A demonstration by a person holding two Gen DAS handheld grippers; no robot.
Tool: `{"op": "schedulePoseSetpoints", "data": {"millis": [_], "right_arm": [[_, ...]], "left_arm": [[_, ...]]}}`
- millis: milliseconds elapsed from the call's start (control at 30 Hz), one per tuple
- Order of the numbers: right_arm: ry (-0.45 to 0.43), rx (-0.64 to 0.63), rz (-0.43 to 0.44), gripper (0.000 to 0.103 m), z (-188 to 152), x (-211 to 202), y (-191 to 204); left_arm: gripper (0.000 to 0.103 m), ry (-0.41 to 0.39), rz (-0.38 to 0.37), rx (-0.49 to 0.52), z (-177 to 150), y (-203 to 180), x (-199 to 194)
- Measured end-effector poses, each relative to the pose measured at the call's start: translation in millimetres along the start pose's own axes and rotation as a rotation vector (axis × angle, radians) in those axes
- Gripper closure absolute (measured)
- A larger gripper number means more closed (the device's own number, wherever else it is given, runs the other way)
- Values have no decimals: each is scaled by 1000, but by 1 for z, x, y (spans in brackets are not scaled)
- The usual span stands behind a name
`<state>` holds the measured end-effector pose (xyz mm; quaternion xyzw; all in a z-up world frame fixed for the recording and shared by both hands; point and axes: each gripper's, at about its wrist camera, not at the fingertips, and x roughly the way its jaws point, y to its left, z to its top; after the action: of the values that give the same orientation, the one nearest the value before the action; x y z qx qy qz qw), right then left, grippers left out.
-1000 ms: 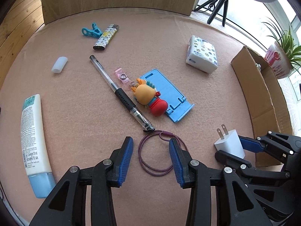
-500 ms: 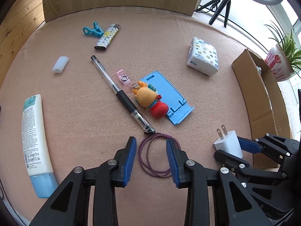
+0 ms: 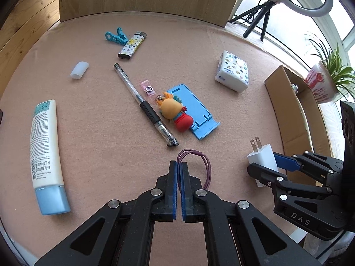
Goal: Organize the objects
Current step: 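Carry charger and cable to the box while the right tool releases the charger inside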
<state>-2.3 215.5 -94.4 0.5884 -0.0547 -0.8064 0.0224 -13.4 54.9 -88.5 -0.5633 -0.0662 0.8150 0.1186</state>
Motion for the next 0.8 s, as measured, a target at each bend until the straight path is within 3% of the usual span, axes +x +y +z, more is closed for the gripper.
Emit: {"op": "schedulePoseSetpoints", "data": {"millis": [133,433,800], "right_arm": [[-35,7,17,71,3,-17,2],[-127,49,30,71,12,-59,-21],[-184,173,-54,71,-26,-99,-93]], "left_arm": [[101,-54,-10,-33,7,1,-25],[101,-153,-81,6,30,-46,-62],[101,-140,-213,141,29,-148,-53]]}}
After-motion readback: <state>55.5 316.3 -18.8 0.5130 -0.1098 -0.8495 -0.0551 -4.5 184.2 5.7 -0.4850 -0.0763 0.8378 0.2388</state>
